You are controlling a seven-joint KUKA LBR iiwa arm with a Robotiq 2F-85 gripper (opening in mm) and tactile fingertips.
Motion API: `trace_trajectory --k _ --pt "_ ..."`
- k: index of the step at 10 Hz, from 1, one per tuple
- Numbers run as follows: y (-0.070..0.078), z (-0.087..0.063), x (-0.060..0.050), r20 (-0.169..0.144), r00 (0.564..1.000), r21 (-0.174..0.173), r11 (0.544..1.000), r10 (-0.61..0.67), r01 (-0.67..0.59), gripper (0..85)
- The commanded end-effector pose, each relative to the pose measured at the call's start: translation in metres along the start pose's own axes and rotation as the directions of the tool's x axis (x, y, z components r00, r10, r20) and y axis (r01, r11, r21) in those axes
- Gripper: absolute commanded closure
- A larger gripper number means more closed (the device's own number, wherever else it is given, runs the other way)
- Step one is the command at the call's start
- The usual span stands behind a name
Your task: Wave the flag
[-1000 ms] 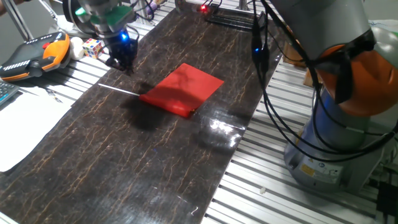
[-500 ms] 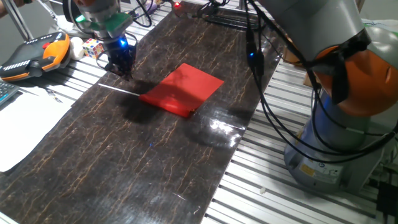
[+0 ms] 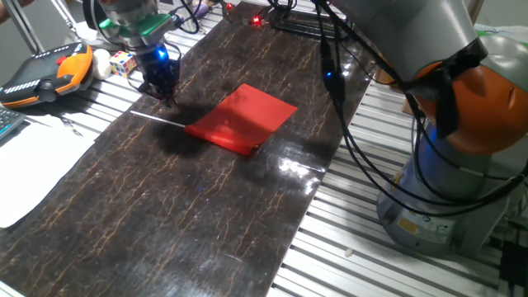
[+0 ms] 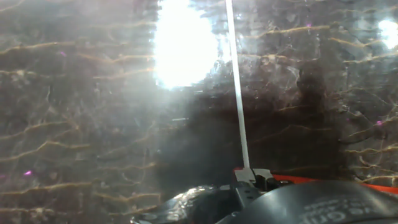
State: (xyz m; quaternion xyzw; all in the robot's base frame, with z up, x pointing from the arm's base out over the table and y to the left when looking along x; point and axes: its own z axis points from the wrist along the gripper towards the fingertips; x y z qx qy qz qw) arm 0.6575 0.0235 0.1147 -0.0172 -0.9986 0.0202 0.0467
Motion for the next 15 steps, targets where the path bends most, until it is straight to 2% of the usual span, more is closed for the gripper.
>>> trace_trajectory --k 1,2,3,4,6,10,15 --pt "0.000 0.004 -0.003 0.000 1.000 0.004 1.000 -0.004 0.004 81.0" --pt "-0.001 0.009 -0.008 0.000 1.000 0.009 1.000 -0.003 0.003 68.7" --pt "0.000 0.015 -0.012 -0.008 1.000 0.015 1.000 -0.009 0.009 61.3" --pt "0.000 0.018 -0.015 -0.008 1.000 0.036 0.999 -0.028 0.028 54.3" --pt "-0.001 0.026 -0.020 -0.005 0.999 0.045 0.998 -0.042 0.043 46.0" --pt "-0.003 0.049 -0.034 0.042 0.997 0.062 0.996 -0.068 0.066 41.7" --pt "-0.003 0.069 -0.043 0.046 0.995 0.074 0.994 -0.086 0.083 40.3"
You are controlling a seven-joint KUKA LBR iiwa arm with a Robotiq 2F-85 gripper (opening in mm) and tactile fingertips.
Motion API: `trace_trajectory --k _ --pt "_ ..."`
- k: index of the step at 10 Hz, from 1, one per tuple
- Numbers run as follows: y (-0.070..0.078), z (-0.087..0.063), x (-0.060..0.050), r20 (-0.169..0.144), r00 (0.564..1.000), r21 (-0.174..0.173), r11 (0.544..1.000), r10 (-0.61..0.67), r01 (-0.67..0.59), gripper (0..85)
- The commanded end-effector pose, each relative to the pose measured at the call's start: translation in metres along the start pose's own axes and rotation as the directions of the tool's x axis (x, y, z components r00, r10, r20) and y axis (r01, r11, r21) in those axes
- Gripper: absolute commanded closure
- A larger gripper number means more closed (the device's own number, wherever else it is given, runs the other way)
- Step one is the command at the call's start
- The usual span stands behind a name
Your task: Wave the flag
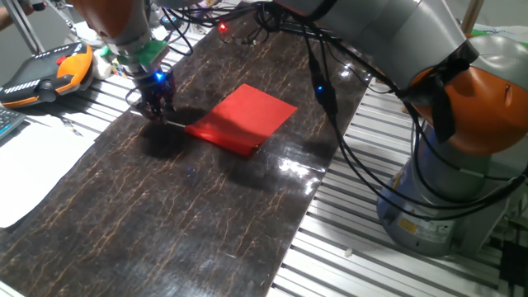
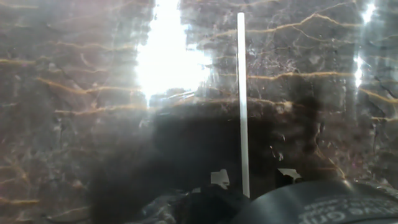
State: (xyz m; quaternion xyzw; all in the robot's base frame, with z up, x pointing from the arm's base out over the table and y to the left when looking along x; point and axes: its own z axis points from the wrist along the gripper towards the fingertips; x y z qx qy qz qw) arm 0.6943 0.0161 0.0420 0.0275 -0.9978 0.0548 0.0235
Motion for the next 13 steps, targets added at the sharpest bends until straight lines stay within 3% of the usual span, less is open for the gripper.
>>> trace_trajectory --k 1,4,11,13 --pt "-0.001 0.003 -0.001 -0.001 1.000 -0.002 1.000 -0.003 0.003 40.3" --pt "-0.002 0.010 -0.003 0.009 1.000 -0.011 1.000 -0.015 0.015 41.3" --pt "-0.002 0.018 -0.005 -0.013 0.999 -0.039 0.999 -0.034 0.034 50.7" --pt "-0.001 0.019 -0.005 -0.013 0.999 -0.045 0.998 -0.041 0.040 58.3"
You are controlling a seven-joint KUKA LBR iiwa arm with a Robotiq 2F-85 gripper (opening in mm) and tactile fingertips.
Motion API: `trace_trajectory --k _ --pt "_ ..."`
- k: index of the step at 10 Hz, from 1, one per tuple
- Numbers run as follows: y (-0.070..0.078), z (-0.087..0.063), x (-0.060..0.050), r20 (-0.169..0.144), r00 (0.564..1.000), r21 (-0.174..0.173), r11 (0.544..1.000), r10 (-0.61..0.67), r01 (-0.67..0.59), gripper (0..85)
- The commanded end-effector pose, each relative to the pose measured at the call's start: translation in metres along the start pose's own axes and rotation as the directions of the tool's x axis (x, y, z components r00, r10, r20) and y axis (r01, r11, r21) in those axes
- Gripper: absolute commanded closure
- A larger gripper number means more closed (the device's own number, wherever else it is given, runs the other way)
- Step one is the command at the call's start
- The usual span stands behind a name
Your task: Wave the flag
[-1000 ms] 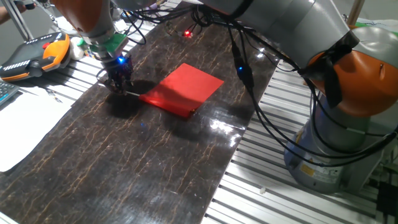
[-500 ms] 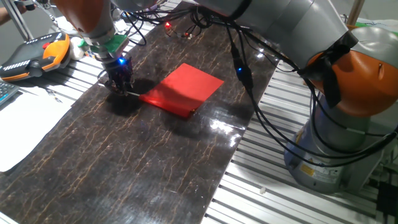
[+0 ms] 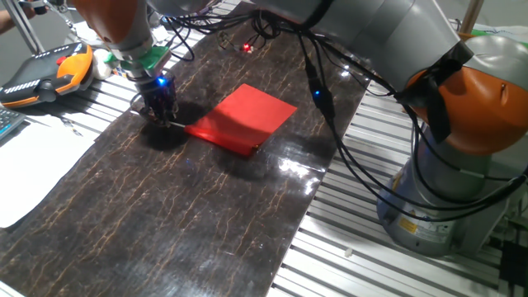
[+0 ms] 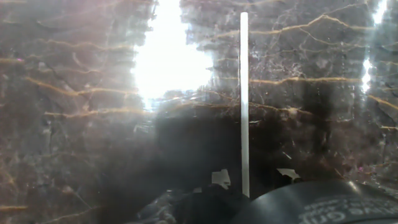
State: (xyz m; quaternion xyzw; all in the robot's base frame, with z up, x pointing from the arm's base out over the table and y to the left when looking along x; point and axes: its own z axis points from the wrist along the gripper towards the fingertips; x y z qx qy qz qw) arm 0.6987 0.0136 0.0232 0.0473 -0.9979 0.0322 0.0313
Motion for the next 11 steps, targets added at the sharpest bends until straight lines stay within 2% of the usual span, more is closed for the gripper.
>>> trace_trajectory --k 1,5,7,9,11 --pt "0.000 0.001 0.000 -0.003 1.000 0.000 1.000 -0.002 0.002 61.3" --pt "0.000 0.000 0.000 -0.009 1.000 -0.005 1.000 -0.019 0.019 78.0" --pt "0.000 -0.002 0.000 -0.011 1.000 -0.012 1.000 -0.020 0.019 75.7" --pt "0.001 -0.009 0.001 -0.026 1.000 -0.019 1.000 -0.014 0.014 78.7" --pt "0.001 -0.019 0.004 -0.037 0.999 -0.050 0.999 0.010 -0.012 81.7"
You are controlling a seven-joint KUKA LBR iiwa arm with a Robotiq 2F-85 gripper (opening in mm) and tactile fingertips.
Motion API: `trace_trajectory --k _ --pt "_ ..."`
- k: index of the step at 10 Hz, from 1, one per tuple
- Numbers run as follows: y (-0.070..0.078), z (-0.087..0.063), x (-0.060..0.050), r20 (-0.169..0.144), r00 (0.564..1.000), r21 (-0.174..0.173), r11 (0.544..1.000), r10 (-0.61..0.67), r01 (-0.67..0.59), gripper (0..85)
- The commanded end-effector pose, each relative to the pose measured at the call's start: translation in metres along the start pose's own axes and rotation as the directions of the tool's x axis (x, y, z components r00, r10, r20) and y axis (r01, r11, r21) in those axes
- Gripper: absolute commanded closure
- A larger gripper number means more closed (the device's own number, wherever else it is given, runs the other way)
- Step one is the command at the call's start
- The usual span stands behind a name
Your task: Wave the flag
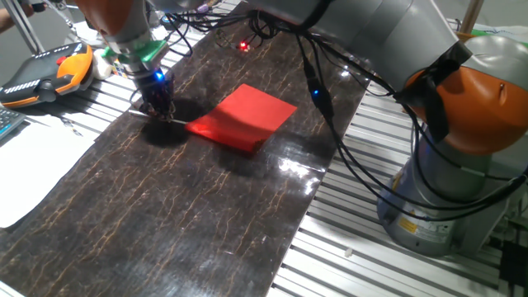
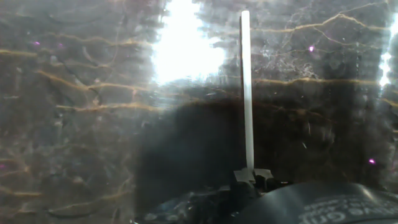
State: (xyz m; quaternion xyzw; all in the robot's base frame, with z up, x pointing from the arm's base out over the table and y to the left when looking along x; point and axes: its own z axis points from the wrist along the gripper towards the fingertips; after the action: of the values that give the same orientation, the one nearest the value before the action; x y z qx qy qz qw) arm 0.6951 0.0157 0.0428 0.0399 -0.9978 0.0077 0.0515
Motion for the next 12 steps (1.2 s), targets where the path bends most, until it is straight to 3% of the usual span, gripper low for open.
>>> trace_trajectory --k 1,5,7,11,12 --pt "0.000 -0.006 0.002 -0.007 1.000 -0.005 1.000 0.008 -0.008 83.7" --pt "0.002 -0.046 0.027 -0.085 0.992 -0.043 0.994 0.096 -0.100 84.0" --pt "0.004 -0.065 0.043 -0.104 0.987 -0.053 0.990 0.124 -0.130 84.0" --pt "0.017 -0.097 0.076 -0.144 0.962 -0.166 0.952 0.233 -0.256 84.0" --pt "0.022 -0.102 0.081 -0.150 0.955 -0.178 0.944 0.254 -0.279 84.0"
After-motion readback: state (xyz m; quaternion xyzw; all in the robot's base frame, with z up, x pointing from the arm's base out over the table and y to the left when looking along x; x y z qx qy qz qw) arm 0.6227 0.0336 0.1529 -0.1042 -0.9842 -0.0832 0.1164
